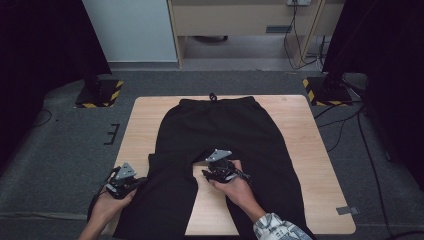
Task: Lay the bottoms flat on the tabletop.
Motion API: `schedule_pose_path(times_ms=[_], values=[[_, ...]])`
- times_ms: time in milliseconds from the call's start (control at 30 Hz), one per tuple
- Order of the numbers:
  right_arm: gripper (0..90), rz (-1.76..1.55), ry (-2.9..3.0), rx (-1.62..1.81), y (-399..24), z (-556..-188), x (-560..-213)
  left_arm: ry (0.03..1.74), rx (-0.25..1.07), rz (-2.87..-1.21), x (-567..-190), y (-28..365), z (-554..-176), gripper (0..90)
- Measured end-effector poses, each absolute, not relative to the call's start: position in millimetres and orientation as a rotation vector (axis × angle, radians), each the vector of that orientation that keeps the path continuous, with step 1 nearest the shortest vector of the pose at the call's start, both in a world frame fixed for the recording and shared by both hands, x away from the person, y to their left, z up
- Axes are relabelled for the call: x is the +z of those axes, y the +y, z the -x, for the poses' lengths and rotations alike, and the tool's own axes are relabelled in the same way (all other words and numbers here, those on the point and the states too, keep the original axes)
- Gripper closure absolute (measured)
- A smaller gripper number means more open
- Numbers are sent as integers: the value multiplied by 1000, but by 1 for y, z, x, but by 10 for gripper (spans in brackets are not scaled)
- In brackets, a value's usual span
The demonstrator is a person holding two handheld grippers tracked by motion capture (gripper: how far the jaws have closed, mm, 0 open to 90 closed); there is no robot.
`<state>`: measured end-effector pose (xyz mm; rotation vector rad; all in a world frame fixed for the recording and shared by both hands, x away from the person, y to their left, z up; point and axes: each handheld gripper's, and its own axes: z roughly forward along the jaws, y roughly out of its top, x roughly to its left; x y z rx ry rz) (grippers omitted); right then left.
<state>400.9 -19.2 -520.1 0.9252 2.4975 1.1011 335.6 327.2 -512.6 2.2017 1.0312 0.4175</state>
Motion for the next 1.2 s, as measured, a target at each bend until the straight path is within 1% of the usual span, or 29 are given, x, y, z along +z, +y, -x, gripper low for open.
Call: schedule_pose_path(times_ms=[200,300,367,400,467,567,633,767,933,1100,1167,1200], values=[[546,-912,2530,1201,7,-407,-522,1030,398,-2184,-514,328,-340,886],[518,-915,2530,1232,19,-409,-525,1016,394,-2192,-515,323,-342,886],[529,-897,2539,1197,27,-411,-528,1007,397,-2198,-515,320,-343,887],[549,-893,2541,1177,31,-413,-530,1004,396,-2200,-515,319,-344,887],[622,-885,2549,1176,38,-415,-532,999,395,-2198,-514,317,-344,887],[799,-852,2554,1146,45,-415,-532,999,396,-2194,-515,317,-344,887],[891,-849,2564,1132,47,-415,-531,1004,397,-2191,-515,318,-344,887],[898,-841,2583,1113,40,-411,-526,1022,404,-2175,-513,324,-343,887],[899,-861,2583,1089,9,-401,-519,1034,405,-2172,-511,327,-343,888],[897,-895,2578,1048,-19,-395,-515,1024,391,-2214,-513,322,-341,889],[878,-881,2603,1024,-26,-392,-515,1015,363,-2235,-513,322,-337,889],[839,-871,2587,1044,-28,-389,-514,1012,359,-2242,-513,322,-336,889]])
